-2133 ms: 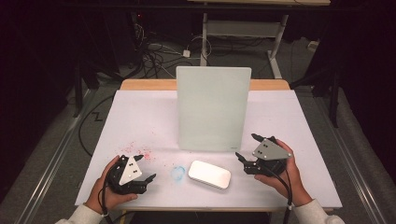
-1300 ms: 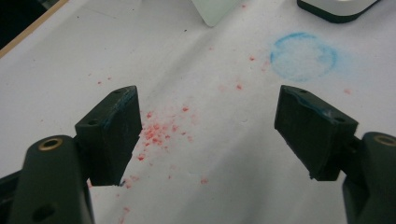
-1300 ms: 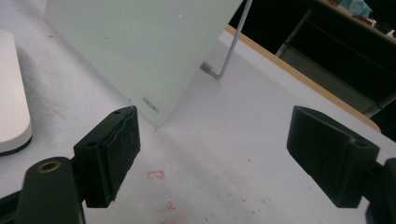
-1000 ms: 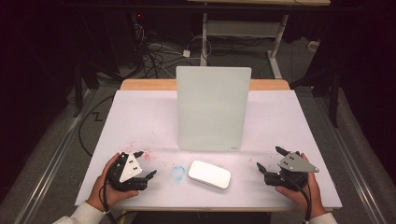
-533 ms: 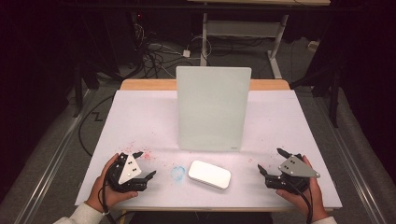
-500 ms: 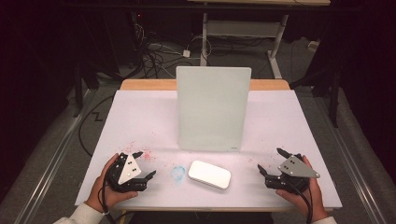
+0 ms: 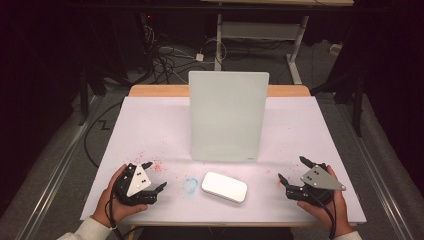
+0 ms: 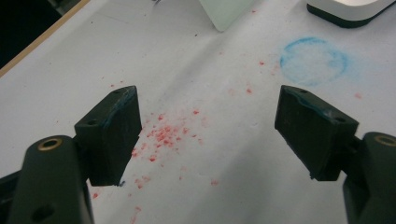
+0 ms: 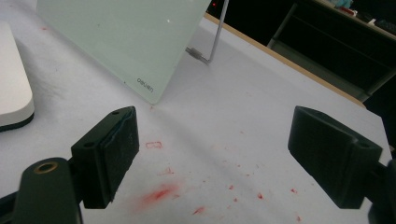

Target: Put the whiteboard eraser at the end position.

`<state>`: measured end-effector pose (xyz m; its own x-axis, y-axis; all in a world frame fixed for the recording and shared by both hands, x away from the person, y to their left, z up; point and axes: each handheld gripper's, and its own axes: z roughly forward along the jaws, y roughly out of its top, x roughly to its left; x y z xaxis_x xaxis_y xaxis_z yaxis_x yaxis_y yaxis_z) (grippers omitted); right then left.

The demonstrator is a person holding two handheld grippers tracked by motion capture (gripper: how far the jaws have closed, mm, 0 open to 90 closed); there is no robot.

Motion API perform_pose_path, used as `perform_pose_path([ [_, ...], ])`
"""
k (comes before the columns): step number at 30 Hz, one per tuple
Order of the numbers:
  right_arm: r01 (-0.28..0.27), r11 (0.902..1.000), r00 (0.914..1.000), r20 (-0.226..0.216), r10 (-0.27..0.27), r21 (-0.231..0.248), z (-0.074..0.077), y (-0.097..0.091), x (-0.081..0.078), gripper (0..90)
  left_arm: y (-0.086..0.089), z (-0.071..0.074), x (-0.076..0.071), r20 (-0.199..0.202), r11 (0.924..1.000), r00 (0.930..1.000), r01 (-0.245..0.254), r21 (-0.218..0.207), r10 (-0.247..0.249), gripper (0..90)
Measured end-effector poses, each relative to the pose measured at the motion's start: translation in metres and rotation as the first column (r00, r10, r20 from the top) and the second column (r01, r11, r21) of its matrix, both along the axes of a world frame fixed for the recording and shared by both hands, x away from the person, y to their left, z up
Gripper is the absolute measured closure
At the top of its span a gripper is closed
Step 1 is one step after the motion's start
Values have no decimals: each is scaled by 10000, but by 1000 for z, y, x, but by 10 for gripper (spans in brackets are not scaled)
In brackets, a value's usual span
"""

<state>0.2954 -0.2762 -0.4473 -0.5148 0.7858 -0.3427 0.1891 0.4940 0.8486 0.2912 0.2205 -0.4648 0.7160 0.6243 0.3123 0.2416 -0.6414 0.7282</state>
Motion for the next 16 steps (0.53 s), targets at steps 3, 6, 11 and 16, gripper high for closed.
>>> perform_pose_path([
  [3,9,10000,10000,-30,-9,-51,0,1,0,172,0,0,0,-7,10000,10000,3,6,-3,221],
  [6,-16,9999,10000,-36,16,-125,-1,2,0,171,0,-1,1,-24,10000,10000,16,13,-16,221],
  [11,26,10000,9999,-153,-27,-94,-3,1,2,171,-1,-1,3,-57,10000,10000,-27,-11,27,221],
  [16,72,9998,9999,-138,-74,-161,-4,0,5,171,-1,-2,6,-51,9996,9996,-295,-33,295,211],
])
